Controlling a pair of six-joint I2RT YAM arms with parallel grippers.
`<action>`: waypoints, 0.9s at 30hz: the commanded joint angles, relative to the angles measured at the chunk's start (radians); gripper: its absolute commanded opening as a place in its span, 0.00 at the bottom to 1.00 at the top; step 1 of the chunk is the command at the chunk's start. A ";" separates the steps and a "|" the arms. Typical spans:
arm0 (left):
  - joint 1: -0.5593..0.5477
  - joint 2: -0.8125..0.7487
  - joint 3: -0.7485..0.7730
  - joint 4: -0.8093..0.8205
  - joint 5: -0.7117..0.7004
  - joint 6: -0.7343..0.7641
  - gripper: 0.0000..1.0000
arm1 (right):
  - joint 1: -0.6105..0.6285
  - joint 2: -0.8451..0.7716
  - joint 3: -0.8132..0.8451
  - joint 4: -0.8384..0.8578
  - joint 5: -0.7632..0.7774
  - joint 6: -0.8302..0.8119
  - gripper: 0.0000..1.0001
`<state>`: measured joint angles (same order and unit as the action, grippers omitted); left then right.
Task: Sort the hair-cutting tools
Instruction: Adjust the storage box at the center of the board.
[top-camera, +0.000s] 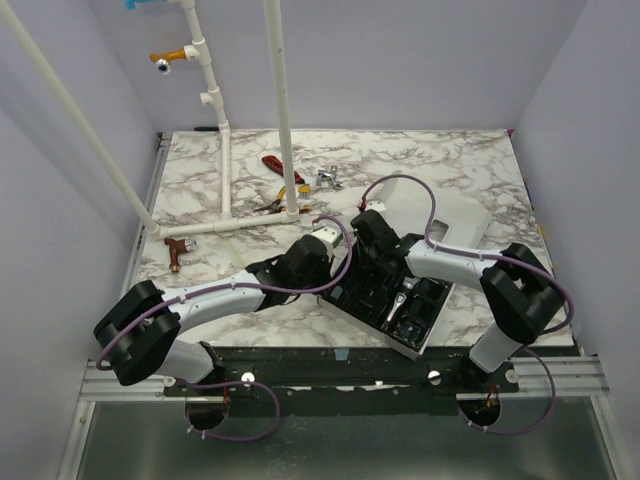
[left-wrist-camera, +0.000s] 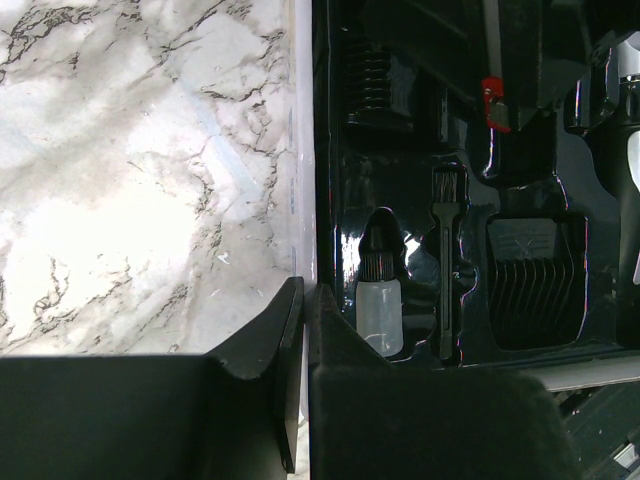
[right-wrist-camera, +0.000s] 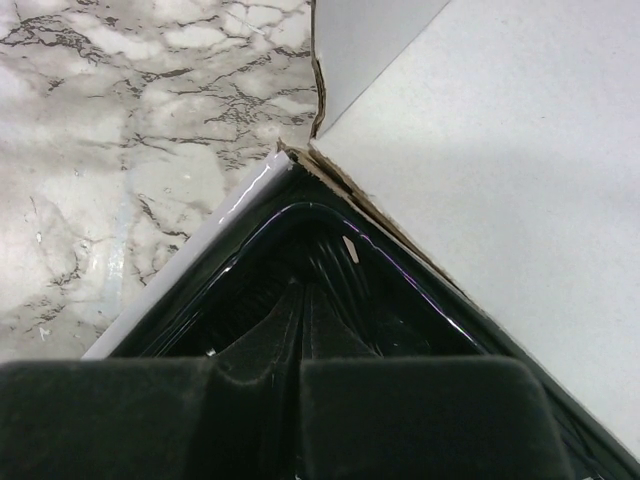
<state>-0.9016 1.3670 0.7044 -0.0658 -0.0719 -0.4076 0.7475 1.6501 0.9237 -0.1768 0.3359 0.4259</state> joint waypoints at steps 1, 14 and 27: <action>-0.013 0.024 -0.041 -0.179 0.005 0.023 0.00 | -0.002 -0.054 -0.030 -0.058 0.055 -0.014 0.04; -0.011 0.026 0.017 -0.125 -0.022 0.199 0.00 | 0.013 -0.114 -0.097 0.031 -0.144 -0.087 0.39; 0.055 0.149 0.121 -0.054 0.036 0.277 0.00 | 0.016 -0.190 -0.151 0.069 -0.063 -0.019 0.40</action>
<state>-0.8692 1.4368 0.7876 -0.0929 -0.0586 -0.1936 0.7582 1.5036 0.7975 -0.1371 0.2237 0.3737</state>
